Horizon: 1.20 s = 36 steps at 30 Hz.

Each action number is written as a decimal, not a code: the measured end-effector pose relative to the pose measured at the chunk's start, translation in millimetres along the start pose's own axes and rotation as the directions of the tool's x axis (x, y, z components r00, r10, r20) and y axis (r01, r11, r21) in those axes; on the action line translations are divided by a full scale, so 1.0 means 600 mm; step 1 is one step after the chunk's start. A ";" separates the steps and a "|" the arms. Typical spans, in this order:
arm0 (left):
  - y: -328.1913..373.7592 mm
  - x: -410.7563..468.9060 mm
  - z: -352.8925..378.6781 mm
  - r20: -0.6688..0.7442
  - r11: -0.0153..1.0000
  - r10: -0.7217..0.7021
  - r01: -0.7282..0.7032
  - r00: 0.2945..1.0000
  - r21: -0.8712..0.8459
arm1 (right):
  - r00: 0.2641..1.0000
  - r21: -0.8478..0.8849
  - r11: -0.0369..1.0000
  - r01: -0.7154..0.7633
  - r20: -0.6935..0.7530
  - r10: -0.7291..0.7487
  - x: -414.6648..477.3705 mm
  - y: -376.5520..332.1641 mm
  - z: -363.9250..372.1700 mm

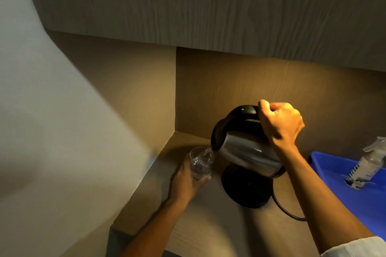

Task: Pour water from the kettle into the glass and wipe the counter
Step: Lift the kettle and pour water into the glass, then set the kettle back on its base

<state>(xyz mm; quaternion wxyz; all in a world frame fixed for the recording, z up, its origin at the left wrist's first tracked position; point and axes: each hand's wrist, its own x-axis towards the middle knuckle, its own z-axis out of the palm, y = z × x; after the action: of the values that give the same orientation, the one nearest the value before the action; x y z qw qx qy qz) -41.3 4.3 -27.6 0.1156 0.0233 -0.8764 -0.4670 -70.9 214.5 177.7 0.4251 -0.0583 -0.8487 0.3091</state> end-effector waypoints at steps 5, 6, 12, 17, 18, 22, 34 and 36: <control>0.003 -0.004 0.000 0.010 0.999 -0.012 0.011 1.000 0.030 | 0.942 0.125 0.935 -0.331 -0.018 0.336 -0.012 0.045 -0.010; 0.005 -0.005 -0.001 0.019 0.999 -0.015 0.014 1.000 0.031 | 0.918 0.154 0.908 -0.389 -0.021 0.397 -0.013 0.053 -0.011; 0.011 -0.007 -0.002 0.032 0.999 -0.033 0.032 0.999 0.044 | 0.706 0.469 0.602 -0.646 0.069 0.704 -0.044 0.117 -0.007; 0.009 -0.009 -0.002 0.035 0.997 -0.060 0.058 0.998 0.043 | 0.593 0.675 0.318 -0.665 0.219 0.775 -0.089 0.162 -0.001; 0.011 -0.009 -0.003 0.035 0.997 -0.060 0.058 0.998 0.049 | 0.585 0.704 0.281 -0.652 0.232 0.777 -0.095 0.165 -0.002; 0.014 -0.007 -0.002 0.044 0.996 -0.070 0.068 0.997 0.058 | 0.535 0.764 0.181 -0.619 0.242 0.809 -0.110 0.172 -0.002; 0.018 -0.006 -0.005 0.011 0.997 -0.078 0.078 0.997 0.018 | 0.501 0.751 0.206 -0.628 0.188 0.845 -0.121 0.171 -0.008; 0.025 -0.009 -0.009 0.014 0.994 -0.096 0.095 0.995 0.047 | 0.458 0.740 0.168 -0.651 0.207 0.865 -0.131 0.176 0.000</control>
<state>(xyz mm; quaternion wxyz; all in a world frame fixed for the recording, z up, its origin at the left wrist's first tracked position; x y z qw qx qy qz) -34.1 9.3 -13.2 0.0855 0.0640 -0.8857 -0.4518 -38.8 270.5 63.2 0.3001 -0.3407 -0.4284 0.7813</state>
